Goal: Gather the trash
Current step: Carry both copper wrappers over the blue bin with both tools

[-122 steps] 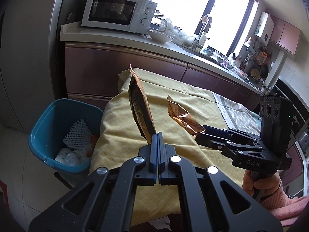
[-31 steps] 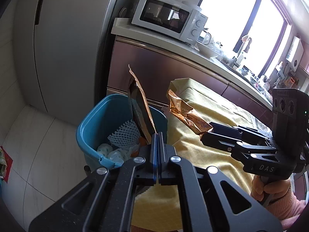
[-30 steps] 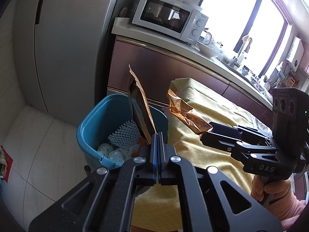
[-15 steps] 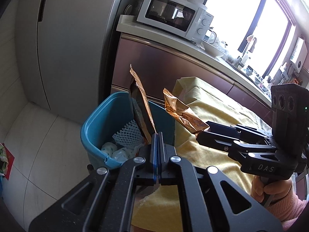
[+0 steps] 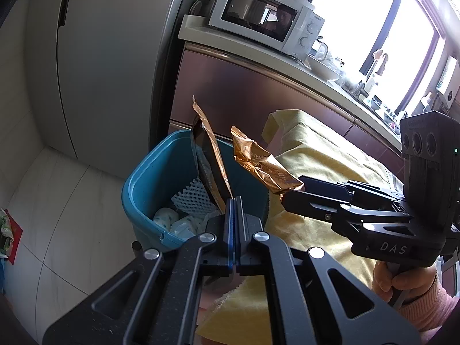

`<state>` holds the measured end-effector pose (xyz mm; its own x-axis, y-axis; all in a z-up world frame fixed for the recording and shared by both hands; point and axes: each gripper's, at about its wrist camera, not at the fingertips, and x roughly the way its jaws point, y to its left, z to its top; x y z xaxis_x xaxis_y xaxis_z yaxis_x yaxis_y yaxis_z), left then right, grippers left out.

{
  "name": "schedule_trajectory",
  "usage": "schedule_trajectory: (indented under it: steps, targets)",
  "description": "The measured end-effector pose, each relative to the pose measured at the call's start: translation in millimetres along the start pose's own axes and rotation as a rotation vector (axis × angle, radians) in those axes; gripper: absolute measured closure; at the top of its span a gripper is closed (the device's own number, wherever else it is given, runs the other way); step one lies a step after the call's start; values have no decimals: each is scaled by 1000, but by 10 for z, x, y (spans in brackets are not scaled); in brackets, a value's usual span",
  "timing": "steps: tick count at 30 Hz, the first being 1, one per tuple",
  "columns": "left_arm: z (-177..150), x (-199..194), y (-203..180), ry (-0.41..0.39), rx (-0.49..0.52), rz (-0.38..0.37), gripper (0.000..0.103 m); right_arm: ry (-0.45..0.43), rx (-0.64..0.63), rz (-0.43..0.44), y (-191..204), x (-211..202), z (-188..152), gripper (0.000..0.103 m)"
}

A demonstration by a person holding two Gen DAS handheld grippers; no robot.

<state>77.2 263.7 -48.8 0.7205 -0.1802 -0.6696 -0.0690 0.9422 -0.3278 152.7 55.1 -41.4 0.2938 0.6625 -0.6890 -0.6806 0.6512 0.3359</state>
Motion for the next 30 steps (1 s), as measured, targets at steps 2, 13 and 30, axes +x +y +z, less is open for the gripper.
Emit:
schedule_trajectory:
  steps: [2,13,30]
  targets:
    - [1,13,5,2,-2,0,102,3,0,2,6,22,5,65]
    - [3,115,57,21,-9,16,102,24,15,8,29,116,7,65]
    - [2,263,119,43,-16,38,102,60,46,10,-25,350,67,65]
